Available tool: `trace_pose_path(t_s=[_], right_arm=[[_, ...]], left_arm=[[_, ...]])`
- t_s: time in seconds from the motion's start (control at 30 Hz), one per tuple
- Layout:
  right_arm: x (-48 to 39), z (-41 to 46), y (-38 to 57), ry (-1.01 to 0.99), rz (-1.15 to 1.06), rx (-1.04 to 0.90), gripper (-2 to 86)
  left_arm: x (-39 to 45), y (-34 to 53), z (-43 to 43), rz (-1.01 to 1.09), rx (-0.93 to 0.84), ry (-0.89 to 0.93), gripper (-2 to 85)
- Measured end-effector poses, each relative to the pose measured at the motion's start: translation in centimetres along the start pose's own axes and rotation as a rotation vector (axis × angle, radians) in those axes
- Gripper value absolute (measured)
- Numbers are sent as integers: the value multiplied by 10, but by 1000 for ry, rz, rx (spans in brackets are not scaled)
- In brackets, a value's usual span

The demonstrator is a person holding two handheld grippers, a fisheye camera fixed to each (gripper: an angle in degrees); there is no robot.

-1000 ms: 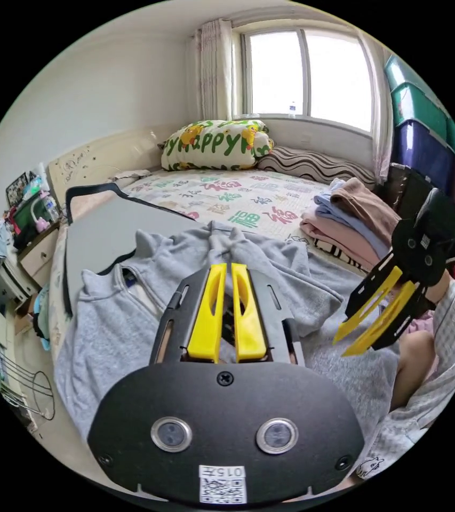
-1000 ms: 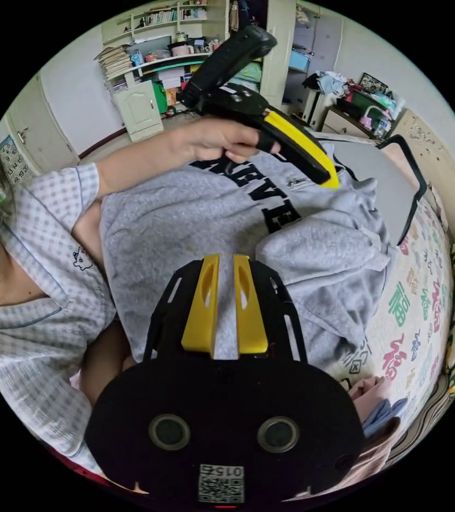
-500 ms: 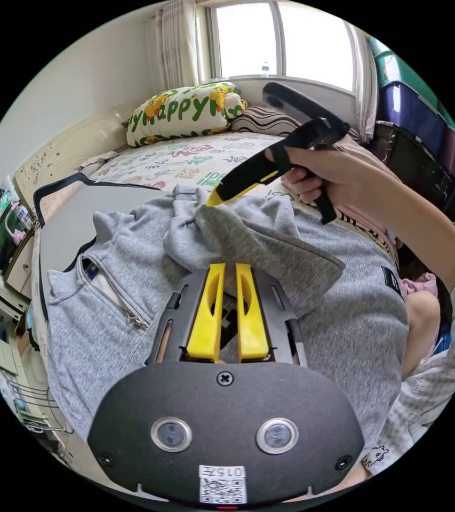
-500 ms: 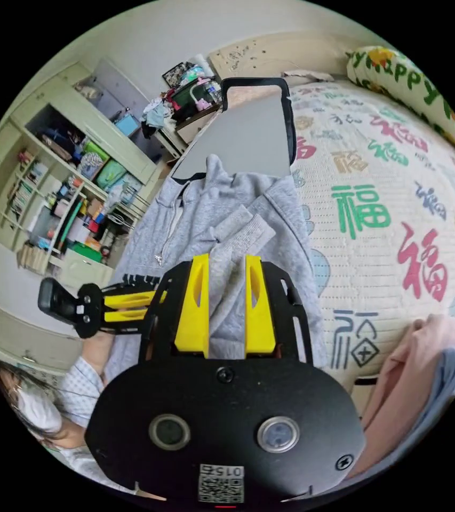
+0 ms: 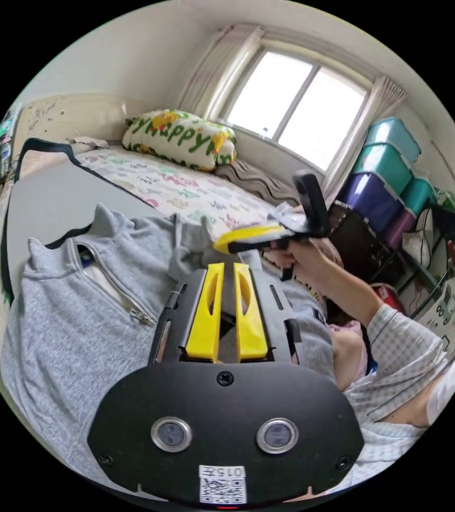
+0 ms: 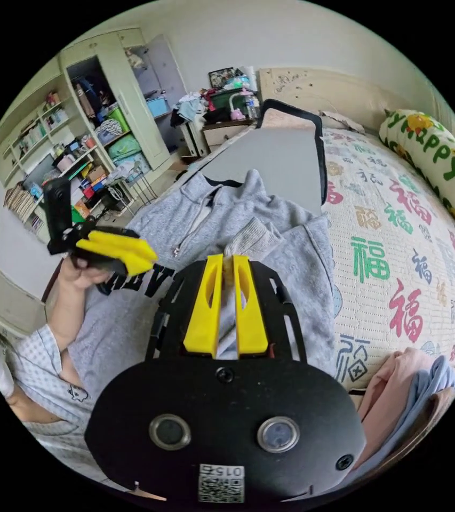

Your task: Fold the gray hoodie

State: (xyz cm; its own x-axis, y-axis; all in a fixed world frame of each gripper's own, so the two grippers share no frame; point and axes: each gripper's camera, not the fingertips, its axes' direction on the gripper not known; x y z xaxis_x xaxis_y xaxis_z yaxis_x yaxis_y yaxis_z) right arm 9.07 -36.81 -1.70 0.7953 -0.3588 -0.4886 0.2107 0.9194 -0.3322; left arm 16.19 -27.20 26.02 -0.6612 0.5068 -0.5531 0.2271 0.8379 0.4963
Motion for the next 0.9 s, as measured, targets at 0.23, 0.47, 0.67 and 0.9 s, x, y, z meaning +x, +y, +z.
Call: trace_pose_path(t_s=[0.23,0.47,0.67,0.9], right_arm=[[-146,-16,70,-424,-411,-75,37],[-208,5,142,-500,-536,-247,21],[-199,-7,169,-19,-477,-159,65],[-171,4,192,-216,-367,-242,11]], left_arm=[[-34,19,-109,-12,259,24,12],[-12,14,-76,229,-27,53,42],[1,8,-4,303,-306,40,59],[8,17,72,321,-608,-35,25]])
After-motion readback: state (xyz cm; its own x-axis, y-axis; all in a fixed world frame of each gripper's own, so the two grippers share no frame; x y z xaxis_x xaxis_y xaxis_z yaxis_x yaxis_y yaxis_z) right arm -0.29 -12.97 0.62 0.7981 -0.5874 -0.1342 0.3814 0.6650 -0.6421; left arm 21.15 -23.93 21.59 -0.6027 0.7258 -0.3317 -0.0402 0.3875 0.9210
